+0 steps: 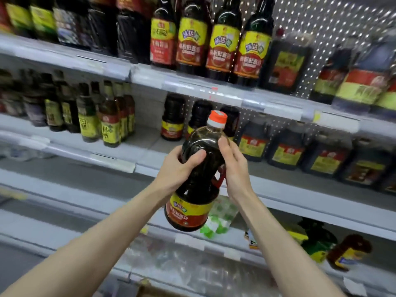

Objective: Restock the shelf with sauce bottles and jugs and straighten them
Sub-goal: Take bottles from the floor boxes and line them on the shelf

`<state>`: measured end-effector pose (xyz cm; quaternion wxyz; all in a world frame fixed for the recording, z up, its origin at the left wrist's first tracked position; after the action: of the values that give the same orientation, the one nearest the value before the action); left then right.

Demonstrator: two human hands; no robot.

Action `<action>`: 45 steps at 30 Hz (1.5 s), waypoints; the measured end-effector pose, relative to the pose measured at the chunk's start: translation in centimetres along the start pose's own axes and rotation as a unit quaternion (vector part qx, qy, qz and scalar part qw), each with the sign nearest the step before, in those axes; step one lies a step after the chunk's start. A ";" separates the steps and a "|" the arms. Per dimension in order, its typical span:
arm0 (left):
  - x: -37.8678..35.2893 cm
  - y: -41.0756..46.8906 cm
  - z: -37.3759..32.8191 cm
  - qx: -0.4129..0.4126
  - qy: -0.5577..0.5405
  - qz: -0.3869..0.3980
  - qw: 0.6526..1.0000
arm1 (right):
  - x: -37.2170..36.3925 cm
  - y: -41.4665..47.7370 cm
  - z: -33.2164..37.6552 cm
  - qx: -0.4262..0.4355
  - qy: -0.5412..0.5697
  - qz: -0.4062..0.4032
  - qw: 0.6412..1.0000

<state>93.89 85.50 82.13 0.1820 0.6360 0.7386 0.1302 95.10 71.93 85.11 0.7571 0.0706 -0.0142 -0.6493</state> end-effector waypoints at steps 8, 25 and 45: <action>6.2 4.5 1.4 -0.007 0.028 -0.032 0.999 | -6.2 4.1 -3.7 -0.147 -0.016 0.034 0.989; 16.0 21.5 13.7 0.031 -0.035 0.048 0.998 | -14.1 21.8 -8.5 -0.086 -0.001 -0.077 0.993; 16.1 26.0 18.2 0.032 -0.045 0.060 0.997 | -13.2 28.4 -13.5 -0.109 -0.018 -0.105 0.988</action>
<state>123.02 104.76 75.09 0.1866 0.6901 0.6937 0.0882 122.45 90.31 76.23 0.6873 -0.0228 0.0501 -0.7243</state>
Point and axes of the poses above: each hand's wrist, its own y-axis towards the middle knuckle, its own x-axis out of the back of the hand, z = x × y, the point moved 9 cm from there along y, towards the middle knuckle, and after that the axes turned 10 degrees about -x, right-handed, at the moved point
